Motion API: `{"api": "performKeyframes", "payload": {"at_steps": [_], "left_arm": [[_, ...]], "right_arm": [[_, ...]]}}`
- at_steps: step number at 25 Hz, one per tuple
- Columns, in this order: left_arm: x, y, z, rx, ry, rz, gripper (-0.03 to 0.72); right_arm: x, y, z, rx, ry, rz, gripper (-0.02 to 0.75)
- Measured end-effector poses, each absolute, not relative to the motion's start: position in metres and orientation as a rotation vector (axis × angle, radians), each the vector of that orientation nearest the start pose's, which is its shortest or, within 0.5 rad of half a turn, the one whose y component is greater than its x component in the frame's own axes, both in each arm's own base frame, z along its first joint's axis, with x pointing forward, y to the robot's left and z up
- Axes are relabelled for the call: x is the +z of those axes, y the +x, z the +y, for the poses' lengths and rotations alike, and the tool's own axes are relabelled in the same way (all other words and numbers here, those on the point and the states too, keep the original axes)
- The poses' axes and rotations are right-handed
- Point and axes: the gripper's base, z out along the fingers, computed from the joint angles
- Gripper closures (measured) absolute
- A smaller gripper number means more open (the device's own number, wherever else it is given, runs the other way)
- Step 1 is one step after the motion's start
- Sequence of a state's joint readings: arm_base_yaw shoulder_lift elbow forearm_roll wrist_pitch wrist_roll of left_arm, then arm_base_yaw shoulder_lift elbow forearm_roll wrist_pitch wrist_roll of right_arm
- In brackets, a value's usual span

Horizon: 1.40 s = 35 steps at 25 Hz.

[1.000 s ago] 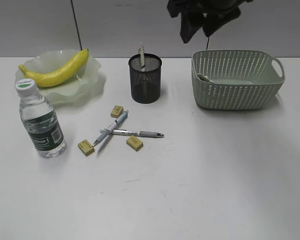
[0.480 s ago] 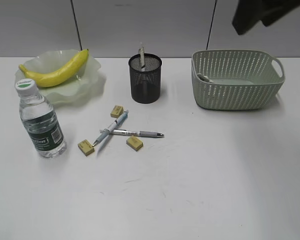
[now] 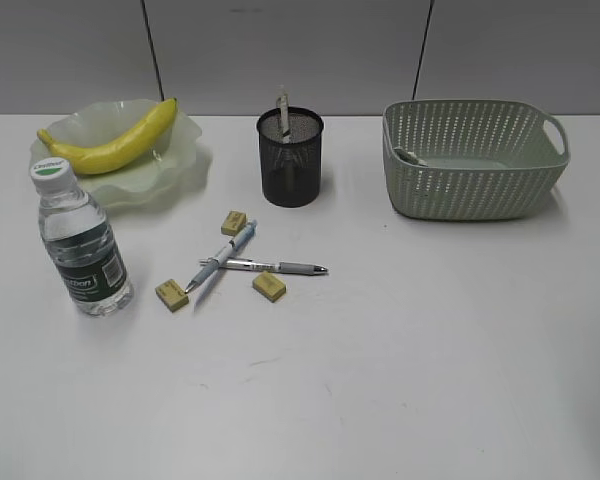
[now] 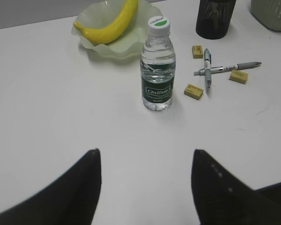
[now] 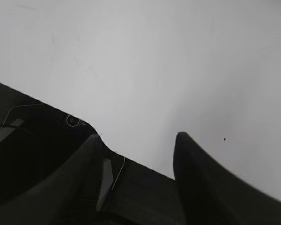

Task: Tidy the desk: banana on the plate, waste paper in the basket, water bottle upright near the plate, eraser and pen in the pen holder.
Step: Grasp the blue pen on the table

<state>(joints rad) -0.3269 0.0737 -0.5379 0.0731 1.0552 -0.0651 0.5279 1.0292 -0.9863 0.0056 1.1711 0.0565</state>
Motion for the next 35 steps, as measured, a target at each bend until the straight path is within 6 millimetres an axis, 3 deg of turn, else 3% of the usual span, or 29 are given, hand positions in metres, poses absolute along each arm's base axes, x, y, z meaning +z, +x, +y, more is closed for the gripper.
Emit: {"api": "performKeyframes", "payload": {"at_steps": [9,17,21,27,30,35], "left_arm": [[0.289,0.005,0.005,-0.152,0.269,2.058,0.242],[0.300,0.014,0.001,-0.119,0.343,2.078,0.253],[0.323,0.039,-0.010,-0.124,0.398,2.124,0.272],[0.347,0.099,-0.044,-0.265,0.506,2.276,0.276],[0.344,0.144,-0.066,-0.344,0.551,2.403,0.277],[0.340,0.197,-0.093,-0.397,0.613,2.488,0.277]], "right_arm": [[0.292,0.067,0.039,0.228,-0.634,2.418,0.344],[0.284,0.009,0.004,0.307,-0.545,2.046,0.344],[0.282,-0.004,-0.004,0.320,-0.521,1.953,0.344],[0.282,-0.004,-0.005,0.313,-0.520,1.950,0.344],[0.282,-0.004,-0.005,0.312,-0.521,1.950,0.344],[0.282,-0.004,-0.005,0.306,-0.526,1.949,0.344]]}}
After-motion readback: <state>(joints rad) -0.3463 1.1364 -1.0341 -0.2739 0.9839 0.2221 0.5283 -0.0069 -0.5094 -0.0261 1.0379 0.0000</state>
